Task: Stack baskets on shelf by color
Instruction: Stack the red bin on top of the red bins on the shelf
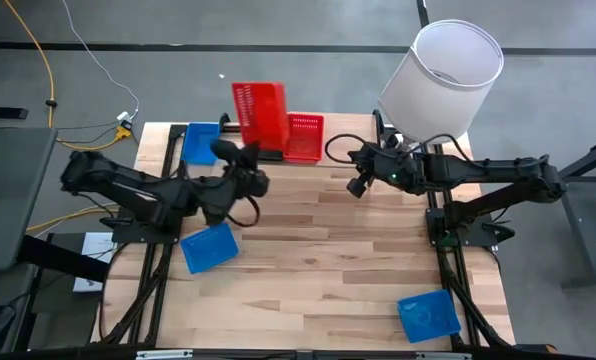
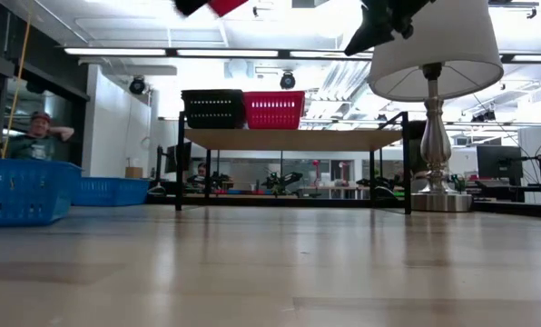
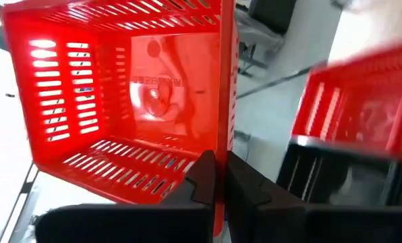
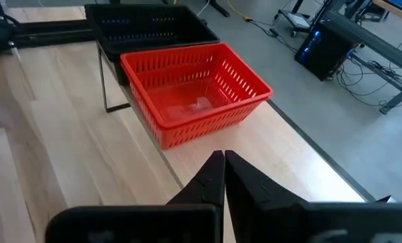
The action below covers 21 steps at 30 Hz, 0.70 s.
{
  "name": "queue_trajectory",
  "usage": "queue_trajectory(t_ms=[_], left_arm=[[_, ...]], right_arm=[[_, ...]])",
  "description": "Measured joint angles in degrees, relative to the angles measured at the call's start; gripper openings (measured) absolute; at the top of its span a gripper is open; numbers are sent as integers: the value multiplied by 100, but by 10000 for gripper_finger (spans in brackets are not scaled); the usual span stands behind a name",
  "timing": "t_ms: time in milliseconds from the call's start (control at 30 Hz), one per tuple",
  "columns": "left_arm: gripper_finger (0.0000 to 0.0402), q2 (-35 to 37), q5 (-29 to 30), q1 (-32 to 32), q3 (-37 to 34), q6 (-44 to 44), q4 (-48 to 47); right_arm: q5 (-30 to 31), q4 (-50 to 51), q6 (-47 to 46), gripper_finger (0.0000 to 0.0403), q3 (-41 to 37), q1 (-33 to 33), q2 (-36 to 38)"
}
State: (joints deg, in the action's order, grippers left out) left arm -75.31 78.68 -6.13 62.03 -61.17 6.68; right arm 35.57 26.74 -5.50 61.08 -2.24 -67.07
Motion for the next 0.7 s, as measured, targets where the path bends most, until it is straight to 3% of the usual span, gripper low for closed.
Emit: queue_trajectory(t_ms=[200, 433, 533, 700], left_arm=[[1, -968, -128, -12, 1238, 282, -966], [1, -1441, -2297, 368, 2104, 3338, -4246], [0, -1460, -2407, 640, 2158, 3740, -4590], [0, -1474, -3146, 1032, 2158, 4127, -4839]], right_arm=[[-33, 50, -38, 0, 0, 0, -11], [-65, 140, -52, 0, 0, 0, 3], [-95, 171, -62, 0, 0, 0, 3], [-111, 177, -70, 0, 0, 0, 3]])
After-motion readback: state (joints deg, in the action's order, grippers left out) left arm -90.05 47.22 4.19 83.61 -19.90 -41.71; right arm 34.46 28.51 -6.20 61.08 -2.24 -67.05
